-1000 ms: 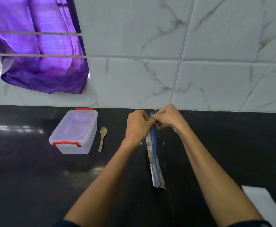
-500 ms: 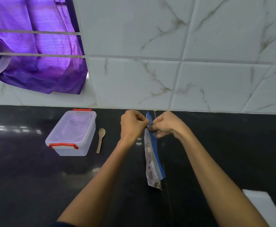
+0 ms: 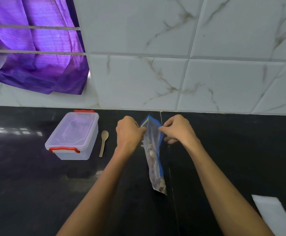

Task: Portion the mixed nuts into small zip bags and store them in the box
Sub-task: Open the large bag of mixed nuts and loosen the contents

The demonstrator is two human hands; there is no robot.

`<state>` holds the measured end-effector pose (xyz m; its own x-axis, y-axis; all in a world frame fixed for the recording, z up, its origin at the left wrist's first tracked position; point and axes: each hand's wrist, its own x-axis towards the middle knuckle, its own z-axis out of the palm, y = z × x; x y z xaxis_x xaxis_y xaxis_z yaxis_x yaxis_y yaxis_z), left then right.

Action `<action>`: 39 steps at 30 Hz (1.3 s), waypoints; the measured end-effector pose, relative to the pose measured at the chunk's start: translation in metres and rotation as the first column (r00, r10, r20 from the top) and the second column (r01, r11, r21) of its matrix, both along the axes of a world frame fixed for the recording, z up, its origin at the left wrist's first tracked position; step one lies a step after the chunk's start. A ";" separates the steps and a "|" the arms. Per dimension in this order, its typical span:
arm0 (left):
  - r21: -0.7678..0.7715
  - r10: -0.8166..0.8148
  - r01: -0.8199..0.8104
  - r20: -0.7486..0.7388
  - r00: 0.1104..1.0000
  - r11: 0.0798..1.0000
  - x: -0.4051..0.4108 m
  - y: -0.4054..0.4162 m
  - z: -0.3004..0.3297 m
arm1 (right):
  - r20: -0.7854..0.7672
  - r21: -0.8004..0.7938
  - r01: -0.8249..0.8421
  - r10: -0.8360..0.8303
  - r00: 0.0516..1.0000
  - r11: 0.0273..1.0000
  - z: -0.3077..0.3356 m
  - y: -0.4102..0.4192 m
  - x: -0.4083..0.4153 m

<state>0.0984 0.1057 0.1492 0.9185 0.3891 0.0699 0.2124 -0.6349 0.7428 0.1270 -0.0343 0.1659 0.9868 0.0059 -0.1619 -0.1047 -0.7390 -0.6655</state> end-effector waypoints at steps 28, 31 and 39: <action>-0.102 0.036 -0.038 -0.025 0.999 0.994 -0.052 -0.020 -0.011 | -0.240 -0.062 -0.066 0.049 0.969 0.996 0.004 -0.016 -0.043; -0.099 -0.035 0.022 -0.140 0.990 0.995 -0.064 -0.030 -0.010 | -0.282 -0.035 -0.096 0.083 0.956 0.995 -0.002 -0.011 -0.049; -0.004 0.053 -0.053 -0.027 0.998 0.999 -0.071 -0.018 -0.004 | -0.154 -0.108 -0.038 0.021 0.988 0.993 -0.003 -0.024 -0.061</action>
